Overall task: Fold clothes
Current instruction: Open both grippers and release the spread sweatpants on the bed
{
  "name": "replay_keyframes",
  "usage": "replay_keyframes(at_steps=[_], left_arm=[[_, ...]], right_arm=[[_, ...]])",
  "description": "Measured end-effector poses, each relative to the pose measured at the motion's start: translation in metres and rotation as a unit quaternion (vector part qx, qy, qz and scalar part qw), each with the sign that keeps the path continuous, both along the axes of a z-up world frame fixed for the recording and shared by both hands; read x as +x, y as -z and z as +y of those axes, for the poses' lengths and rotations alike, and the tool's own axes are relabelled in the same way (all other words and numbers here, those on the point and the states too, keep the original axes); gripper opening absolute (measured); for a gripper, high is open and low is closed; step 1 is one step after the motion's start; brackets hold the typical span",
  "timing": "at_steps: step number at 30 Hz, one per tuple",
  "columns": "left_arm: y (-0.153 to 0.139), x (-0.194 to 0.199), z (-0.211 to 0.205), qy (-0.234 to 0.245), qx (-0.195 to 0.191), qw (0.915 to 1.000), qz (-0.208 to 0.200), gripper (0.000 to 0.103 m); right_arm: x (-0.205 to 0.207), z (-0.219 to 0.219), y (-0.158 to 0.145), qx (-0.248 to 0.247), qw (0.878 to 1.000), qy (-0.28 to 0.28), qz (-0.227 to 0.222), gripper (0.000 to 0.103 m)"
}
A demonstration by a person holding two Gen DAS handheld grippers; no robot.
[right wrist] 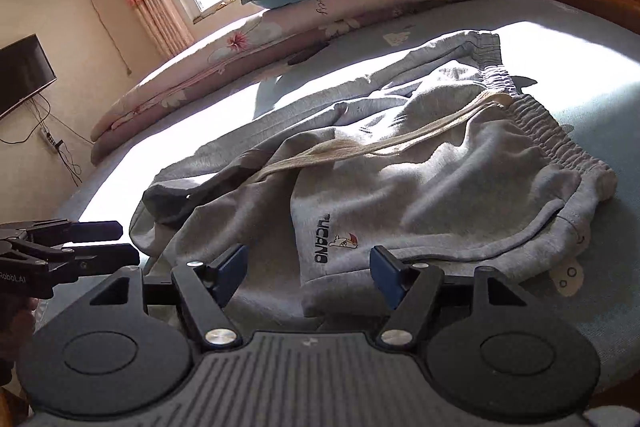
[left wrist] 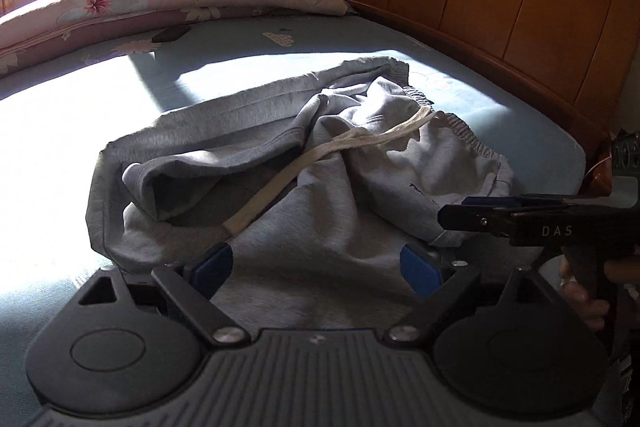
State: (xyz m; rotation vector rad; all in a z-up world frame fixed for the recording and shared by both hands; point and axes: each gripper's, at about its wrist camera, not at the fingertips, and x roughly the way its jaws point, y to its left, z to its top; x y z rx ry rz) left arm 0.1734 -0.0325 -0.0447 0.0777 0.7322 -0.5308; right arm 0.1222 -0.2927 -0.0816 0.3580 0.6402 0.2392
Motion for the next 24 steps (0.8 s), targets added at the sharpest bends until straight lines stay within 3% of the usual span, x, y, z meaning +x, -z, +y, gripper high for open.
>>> replay_keyframes(at_steps=[2, 5, 11, 12, 13, 19, 24], left_arm=[[0.008, -0.010, 0.002, -0.005, -0.009, 0.9999, -0.002, 0.091], [0.028, -0.012, 0.002, -0.017, -0.026, 0.9992, 0.026, 0.091], [0.071, -0.008, 0.003, -0.040, -0.050, 0.9948, 0.080, 0.092], [0.075, -0.008, 0.004, -0.043, -0.057, 0.9939, 0.085, 0.098], [0.076, -0.009, 0.004, -0.043, -0.064, 0.9932, 0.087, 0.102], [0.078, -0.013, 0.000, -0.044, -0.057, 0.9944, 0.078, 0.102], [0.079, -0.009, 0.004, -0.043, -0.073, 0.9929, 0.083, 0.102]], right_arm=[[0.001, 0.012, 0.004, -0.021, 1.000, -0.018, -0.010, 0.076], [0.003, 0.026, 0.015, -0.053, 0.998, -0.037, -0.024, 0.078], [0.005, 0.023, 0.041, -0.045, 0.998, -0.036, -0.031, 0.083], [0.004, 0.021, 0.042, -0.040, 0.998, -0.038, -0.033, 0.085], [0.002, 0.019, 0.044, -0.034, 0.998, -0.041, -0.036, 0.087], [0.002, 0.012, 0.050, -0.003, 0.998, -0.055, -0.040, 0.103], [0.002, 0.009, 0.052, 0.014, 0.997, -0.058, -0.042, 0.103]])
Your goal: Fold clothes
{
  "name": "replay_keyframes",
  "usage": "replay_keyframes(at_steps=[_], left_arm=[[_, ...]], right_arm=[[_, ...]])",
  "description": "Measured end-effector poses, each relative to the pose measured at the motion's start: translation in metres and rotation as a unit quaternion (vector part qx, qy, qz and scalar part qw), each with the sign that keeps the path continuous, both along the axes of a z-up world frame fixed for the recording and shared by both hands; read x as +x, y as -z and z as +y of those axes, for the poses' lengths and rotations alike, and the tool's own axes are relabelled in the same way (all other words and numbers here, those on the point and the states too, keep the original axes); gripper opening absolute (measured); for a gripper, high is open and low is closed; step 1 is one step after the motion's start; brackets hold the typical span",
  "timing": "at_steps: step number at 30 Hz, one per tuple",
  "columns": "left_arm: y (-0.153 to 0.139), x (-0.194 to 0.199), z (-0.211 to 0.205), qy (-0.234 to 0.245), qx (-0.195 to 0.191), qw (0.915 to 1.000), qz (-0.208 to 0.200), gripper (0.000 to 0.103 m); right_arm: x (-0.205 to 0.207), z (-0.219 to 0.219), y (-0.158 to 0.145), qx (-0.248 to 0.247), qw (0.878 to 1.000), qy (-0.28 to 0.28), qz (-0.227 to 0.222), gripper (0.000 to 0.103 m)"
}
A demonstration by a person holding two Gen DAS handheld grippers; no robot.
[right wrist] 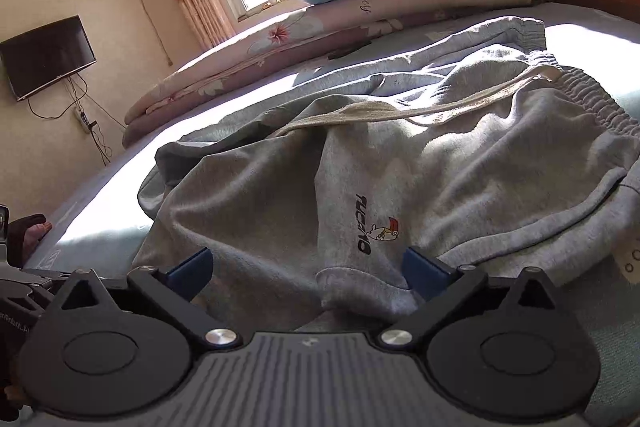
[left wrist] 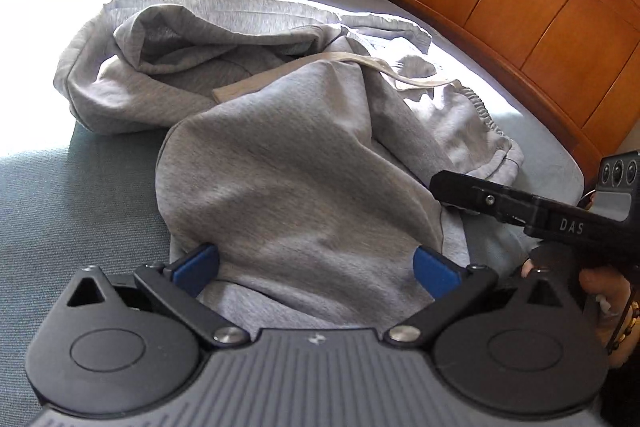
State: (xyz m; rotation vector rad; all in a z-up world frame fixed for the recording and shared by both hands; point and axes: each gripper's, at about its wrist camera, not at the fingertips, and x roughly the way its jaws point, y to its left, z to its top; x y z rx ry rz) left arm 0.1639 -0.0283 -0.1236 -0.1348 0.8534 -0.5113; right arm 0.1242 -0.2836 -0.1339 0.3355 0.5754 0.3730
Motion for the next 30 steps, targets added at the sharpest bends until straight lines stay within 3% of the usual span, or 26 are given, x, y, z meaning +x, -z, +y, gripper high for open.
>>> replay_keyframes(at_steps=[2, 6, 9, 12, 15, 17, 20, 25, 30], left_arm=[[-0.002, 0.001, -0.003, 0.020, 0.019, 0.9996, 0.002, 0.102], [-0.016, -0.012, -0.001, 0.014, 0.040, 0.9991, 0.000, 0.101], [-0.030, -0.035, 0.002, 0.019, 0.065, 0.9972, -0.033, 0.101], [-0.038, -0.061, -0.006, 0.065, 0.116, 0.9888, -0.068, 0.099], [-0.033, -0.083, -0.020, 0.111, 0.184, 0.9721, -0.093, 0.097], [-0.025, -0.088, -0.023, 0.119, 0.216, 0.9643, -0.097, 0.092], [-0.011, -0.083, -0.021, 0.105, 0.238, 0.9626, -0.075, 0.074], [-0.015, -0.074, -0.013, 0.083, 0.228, 0.9678, -0.065, 0.040], [-0.037, -0.067, 0.001, 0.085, 0.182, 0.9784, -0.047, 0.047]], right_arm=[[0.000, -0.003, 0.000, 0.012, 1.000, -0.001, 0.000, 0.103], [-0.001, -0.010, 0.001, 0.039, 0.999, 0.002, 0.003, 0.103], [-0.003, -0.015, 0.002, 0.059, 0.998, 0.004, 0.005, 0.103], [-0.003, -0.018, 0.003, 0.070, 0.998, 0.004, 0.007, 0.103], [-0.003, -0.016, 0.002, 0.066, 0.998, 0.005, 0.006, 0.103], [-0.004, -0.014, 0.002, 0.063, 0.998, 0.006, 0.006, 0.103], [-0.005, -0.016, 0.000, 0.069, 0.998, 0.006, 0.004, 0.103], [-0.008, -0.027, -0.001, 0.112, 0.994, 0.005, 0.000, 0.103], [-0.008, -0.030, -0.001, 0.139, 0.990, -0.001, 0.001, 0.103]])
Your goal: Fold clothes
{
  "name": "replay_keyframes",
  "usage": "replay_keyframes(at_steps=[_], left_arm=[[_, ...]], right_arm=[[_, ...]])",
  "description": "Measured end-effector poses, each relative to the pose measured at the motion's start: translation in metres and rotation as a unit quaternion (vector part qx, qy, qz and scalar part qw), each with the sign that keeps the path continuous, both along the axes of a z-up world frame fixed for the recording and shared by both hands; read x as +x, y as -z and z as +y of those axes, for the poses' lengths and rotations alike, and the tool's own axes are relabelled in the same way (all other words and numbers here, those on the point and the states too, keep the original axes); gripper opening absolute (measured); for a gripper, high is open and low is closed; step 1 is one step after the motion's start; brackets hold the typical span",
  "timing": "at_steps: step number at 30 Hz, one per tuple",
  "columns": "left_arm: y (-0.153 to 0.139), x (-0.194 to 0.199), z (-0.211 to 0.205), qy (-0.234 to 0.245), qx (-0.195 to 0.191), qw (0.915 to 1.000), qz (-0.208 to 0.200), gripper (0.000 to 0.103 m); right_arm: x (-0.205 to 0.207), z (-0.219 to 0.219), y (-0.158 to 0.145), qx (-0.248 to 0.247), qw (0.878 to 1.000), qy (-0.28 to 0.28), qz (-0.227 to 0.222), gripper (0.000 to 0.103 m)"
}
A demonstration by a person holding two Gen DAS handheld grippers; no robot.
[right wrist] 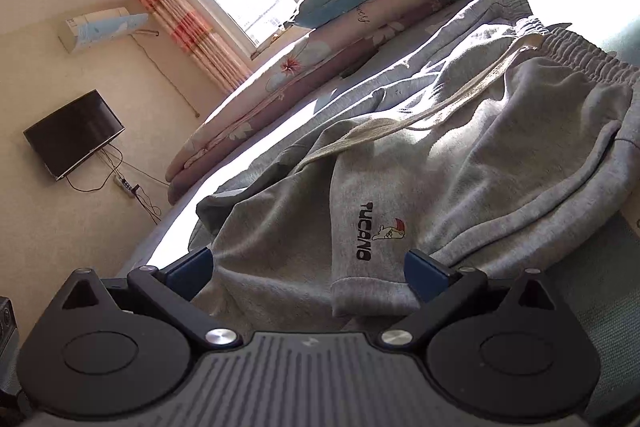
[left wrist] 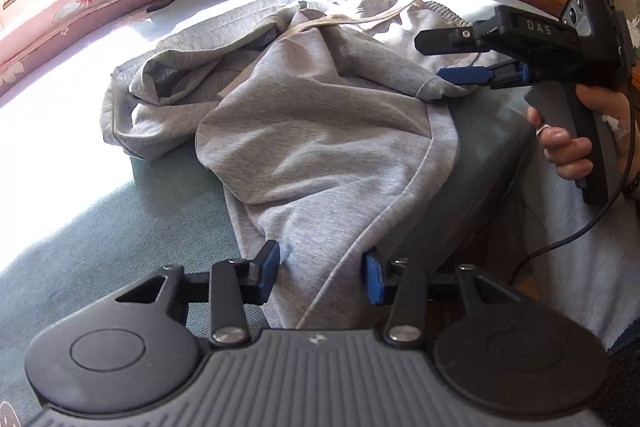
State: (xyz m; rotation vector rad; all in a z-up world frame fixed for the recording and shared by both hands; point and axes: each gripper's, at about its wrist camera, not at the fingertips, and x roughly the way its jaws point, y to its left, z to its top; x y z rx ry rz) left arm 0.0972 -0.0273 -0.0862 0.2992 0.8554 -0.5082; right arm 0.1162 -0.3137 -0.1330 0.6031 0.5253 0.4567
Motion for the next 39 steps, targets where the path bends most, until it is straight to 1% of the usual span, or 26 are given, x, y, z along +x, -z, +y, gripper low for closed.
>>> replay_keyframes(at_steps=[1, 3, 6, 8, 9, 11, 13, 14, 15, 16, 18, 19, 21, 24, 26, 27, 28, 29, 30, 31, 32, 33, 35, 39], left_arm=[[-0.005, 0.001, 0.003, 0.001, -0.010, 0.9999, 0.006, 0.049], [-0.017, 0.005, 0.012, 0.000, -0.027, 0.9996, 0.001, 0.050], [-0.039, 0.020, 0.027, -0.021, -0.056, 0.9979, -0.025, 0.059], [-0.052, 0.035, 0.037, -0.041, -0.070, 0.9959, -0.039, 0.061], [-0.056, 0.043, 0.041, -0.051, -0.080, 0.9947, -0.042, 0.063], [-0.063, 0.058, 0.049, -0.067, -0.097, 0.9915, -0.056, 0.063], [-0.065, 0.075, 0.058, -0.088, -0.120, 0.9874, -0.054, 0.067], [-0.066, 0.084, 0.063, -0.100, -0.132, 0.9849, -0.052, 0.067], [-0.062, 0.095, 0.070, -0.114, -0.145, 0.9817, -0.047, 0.068], [-0.057, 0.105, 0.074, -0.131, -0.141, 0.9804, -0.043, 0.068], [-0.040, 0.126, 0.082, -0.169, -0.120, 0.9777, -0.035, 0.067], [-0.032, 0.135, 0.086, -0.184, -0.116, 0.9757, -0.028, 0.064], [-0.014, 0.154, 0.096, -0.212, -0.125, 0.9692, -0.008, 0.064], [0.005, 0.171, 0.103, -0.235, -0.140, 0.9618, 0.004, 0.063], [0.014, 0.180, 0.107, -0.245, -0.159, 0.9563, 0.010, 0.063], [0.019, 0.184, 0.109, -0.249, -0.168, 0.9537, 0.014, 0.062], [0.023, 0.187, 0.109, -0.249, -0.174, 0.9525, 0.018, 0.056], [0.026, 0.190, 0.109, -0.249, -0.179, 0.9516, 0.021, 0.052], [0.029, 0.192, 0.107, -0.249, -0.178, 0.9518, 0.022, 0.042], [0.032, 0.194, 0.106, -0.249, -0.177, 0.9519, 0.023, 0.029], [0.032, 0.194, 0.104, -0.249, -0.176, 0.9520, 0.021, 0.022], [0.031, 0.193, 0.101, -0.249, -0.173, 0.9529, 0.016, 0.013], [0.026, 0.190, 0.097, -0.248, -0.155, 0.9564, -0.003, 0.011], [0.006, 0.190, 0.090, -0.242, -0.100, 0.9641, -0.047, 0.009]], right_arm=[[0.000, 0.001, -0.001, -0.003, 1.000, 0.000, -0.001, 0.103], [0.000, 0.003, -0.001, -0.005, 1.000, -0.002, -0.003, 0.103], [0.000, 0.005, -0.003, -0.003, 1.000, -0.007, -0.010, 0.103], [0.000, 0.006, -0.003, 0.000, 1.000, -0.008, -0.015, 0.103], [0.000, 0.006, -0.004, 0.003, 1.000, -0.009, -0.017, 0.103], [0.002, 0.006, -0.004, 0.013, 1.000, -0.013, -0.019, 0.103], [0.003, 0.006, -0.004, 0.016, 1.000, -0.014, -0.018, 0.103], [0.004, 0.007, -0.003, 0.018, 1.000, -0.014, -0.018, 0.103], [0.004, 0.007, -0.004, 0.019, 1.000, -0.013, -0.020, 0.103], [0.005, 0.007, -0.004, 0.019, 1.000, -0.012, -0.020, 0.103], [0.006, 0.008, -0.003, 0.018, 1.000, -0.012, -0.021, 0.103], [0.008, 0.009, -0.004, 0.018, 0.999, -0.013, -0.023, 0.103], [0.010, 0.012, -0.004, 0.019, 0.999, -0.015, -0.026, 0.103], [0.014, 0.016, -0.005, 0.016, 0.999, -0.018, -0.030, 0.103], [0.016, 0.017, -0.005, 0.014, 0.999, -0.021, -0.030, 0.103], [0.017, 0.018, -0.006, 0.013, 0.999, -0.022, -0.030, 0.103], [0.018, 0.019, -0.006, 0.013, 0.999, -0.024, -0.030, 0.103], [0.019, 0.019, -0.006, 0.012, 0.999, -0.025, -0.031, 0.103], [0.020, 0.019, -0.006, 0.013, 0.999, -0.025, -0.031, 0.103], [0.021, 0.019, -0.005, 0.013, 0.999, -0.026, -0.030, 0.103], [0.021, 0.019, -0.005, 0.014, 0.999, -0.027, -0.030, 0.103], [0.022, 0.019, -0.006, 0.014, 0.999, -0.027, -0.030, 0.103], [0.022, 0.019, -0.006, 0.015, 0.999, -0.029, -0.031, 0.103], [0.019, 0.021, -0.010, 0.006, 0.999, -0.028, -0.042, 0.103]])
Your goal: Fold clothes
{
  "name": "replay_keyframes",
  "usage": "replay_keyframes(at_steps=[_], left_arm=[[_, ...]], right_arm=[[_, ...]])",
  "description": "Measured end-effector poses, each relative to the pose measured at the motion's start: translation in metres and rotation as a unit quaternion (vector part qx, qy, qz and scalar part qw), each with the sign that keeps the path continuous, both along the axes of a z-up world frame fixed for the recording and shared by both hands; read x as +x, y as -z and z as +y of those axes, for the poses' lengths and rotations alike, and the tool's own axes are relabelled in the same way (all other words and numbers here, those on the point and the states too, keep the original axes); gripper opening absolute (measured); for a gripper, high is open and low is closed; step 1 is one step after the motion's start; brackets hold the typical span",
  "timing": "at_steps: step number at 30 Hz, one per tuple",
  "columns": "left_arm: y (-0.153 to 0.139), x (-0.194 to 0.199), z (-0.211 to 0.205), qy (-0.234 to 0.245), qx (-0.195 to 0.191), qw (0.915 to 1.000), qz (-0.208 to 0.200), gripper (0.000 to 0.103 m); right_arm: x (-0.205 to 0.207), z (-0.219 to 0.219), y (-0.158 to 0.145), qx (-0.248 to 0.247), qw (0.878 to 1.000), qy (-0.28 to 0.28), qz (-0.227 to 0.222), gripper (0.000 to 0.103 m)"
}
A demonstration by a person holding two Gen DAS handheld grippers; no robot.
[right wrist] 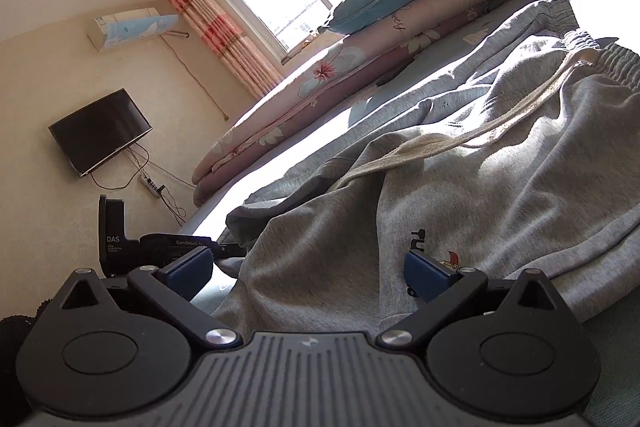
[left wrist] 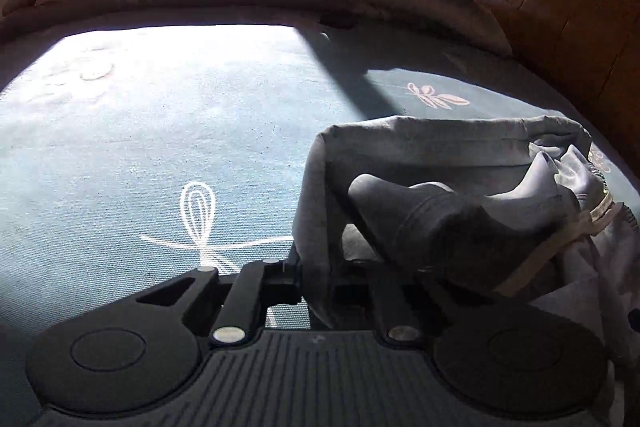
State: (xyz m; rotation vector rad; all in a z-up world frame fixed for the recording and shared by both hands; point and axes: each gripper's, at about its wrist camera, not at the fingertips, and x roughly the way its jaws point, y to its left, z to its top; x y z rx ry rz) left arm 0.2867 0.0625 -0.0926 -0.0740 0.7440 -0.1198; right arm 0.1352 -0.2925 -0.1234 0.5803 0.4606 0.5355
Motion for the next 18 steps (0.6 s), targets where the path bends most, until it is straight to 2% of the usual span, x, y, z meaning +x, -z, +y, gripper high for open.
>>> replay_keyframes(at_steps=[3, 6, 14, 18], left_arm=[[-0.019, 0.010, -0.003, 0.004, 0.043, 0.9989, -0.020, 0.009], [-0.037, 0.031, -0.003, 0.000, 0.068, 0.9972, -0.033, 0.009], [-0.070, 0.089, 0.004, -0.029, 0.129, 0.9896, -0.057, 0.009], [-0.080, 0.119, 0.010, -0.045, 0.149, 0.9856, -0.065, 0.009]], right_arm=[[-0.005, 0.006, -0.014, -0.029, 0.999, 0.009, -0.039, 0.103], [0.000, 0.016, -0.030, -0.066, 0.995, 0.010, -0.070, 0.103], [0.058, 0.045, -0.059, -0.142, 0.987, 0.015, -0.076, 0.103], [0.074, 0.048, -0.060, -0.133, 0.986, 0.020, -0.098, 0.103]])
